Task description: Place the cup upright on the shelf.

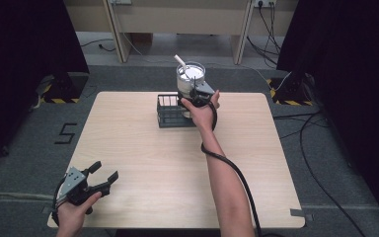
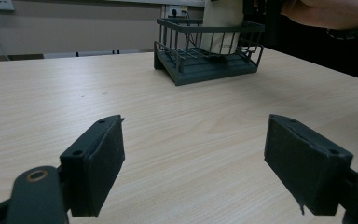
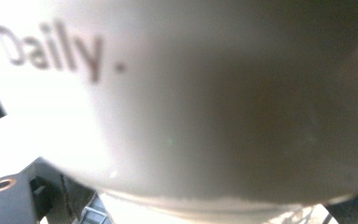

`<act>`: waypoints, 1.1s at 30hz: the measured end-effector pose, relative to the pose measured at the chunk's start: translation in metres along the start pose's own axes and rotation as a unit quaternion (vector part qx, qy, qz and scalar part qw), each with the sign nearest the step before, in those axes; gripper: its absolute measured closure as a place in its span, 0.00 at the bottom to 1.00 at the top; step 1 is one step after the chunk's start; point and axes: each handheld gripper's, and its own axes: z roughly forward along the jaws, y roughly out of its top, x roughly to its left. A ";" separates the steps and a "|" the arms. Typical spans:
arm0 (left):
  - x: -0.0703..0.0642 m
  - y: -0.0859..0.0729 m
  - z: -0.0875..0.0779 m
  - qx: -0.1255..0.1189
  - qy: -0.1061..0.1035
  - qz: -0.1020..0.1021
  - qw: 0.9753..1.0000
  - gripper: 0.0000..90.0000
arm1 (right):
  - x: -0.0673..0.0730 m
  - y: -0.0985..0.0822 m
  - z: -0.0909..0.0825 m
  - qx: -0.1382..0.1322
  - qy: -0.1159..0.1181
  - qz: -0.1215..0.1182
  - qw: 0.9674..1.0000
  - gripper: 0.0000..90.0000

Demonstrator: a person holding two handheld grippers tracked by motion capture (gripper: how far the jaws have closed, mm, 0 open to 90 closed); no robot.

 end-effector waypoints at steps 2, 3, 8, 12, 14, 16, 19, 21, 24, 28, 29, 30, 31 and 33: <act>0.000 0.000 0.000 0.000 0.000 0.000 1.000 0.21 | 0.001 -0.001 -0.001 -0.003 -0.003 0.001 1.000 0.10; 0.000 0.000 0.000 0.000 0.000 -0.001 1.000 0.21 | 0.001 -0.001 -0.001 -0.003 -0.004 0.002 1.000 0.10; 0.000 0.000 0.000 0.000 0.000 -0.002 1.000 0.21 | 0.001 -0.002 -0.004 -0.007 -0.005 0.003 1.000 0.10; 0.000 0.000 0.000 0.000 0.000 -0.001 1.000 0.21 | 0.002 -0.003 -0.005 -0.007 -0.004 0.002 1.000 0.10; 0.000 0.000 0.001 0.000 0.000 -0.001 1.000 0.21 | 0.002 -0.003 -0.006 -0.007 -0.004 0.003 1.000 0.10; 0.000 0.000 0.001 0.000 0.000 -0.001 1.000 0.21 | 0.002 -0.003 -0.006 -0.008 -0.005 0.004 1.000 0.10; 0.000 0.000 0.001 -0.001 0.000 -0.002 1.000 0.21 | 0.003 -0.003 -0.008 -0.007 -0.005 0.004 1.000 0.10; 0.000 0.000 0.001 -0.001 0.000 -0.002 1.000 0.21 | 0.003 -0.003 -0.009 -0.007 -0.005 0.004 1.000 0.10; -0.001 0.000 0.001 -0.001 0.000 -0.002 1.000 0.21 | 0.003 -0.003 -0.010 -0.008 -0.006 0.003 1.000 0.10; -0.001 0.000 0.001 -0.001 -0.001 -0.002 1.000 0.21 | 0.003 -0.004 -0.011 -0.011 -0.006 0.005 1.000 0.10; -0.001 0.000 0.001 -0.001 -0.001 -0.002 1.000 0.21 | 0.003 -0.005 -0.012 -0.011 -0.006 0.007 1.000 0.10; -0.001 0.000 0.001 -0.001 -0.001 -0.002 1.000 0.21 | 0.003 -0.005 -0.012 -0.013 -0.006 0.007 1.000 0.10; -0.001 0.000 0.001 -0.001 -0.001 -0.001 1.000 0.21 | 0.003 -0.005 -0.012 -0.013 -0.005 0.007 1.000 0.10; -0.001 0.000 0.001 -0.001 -0.001 -0.001 1.000 0.21 | 0.003 -0.006 -0.014 -0.015 -0.006 0.008 1.000 0.09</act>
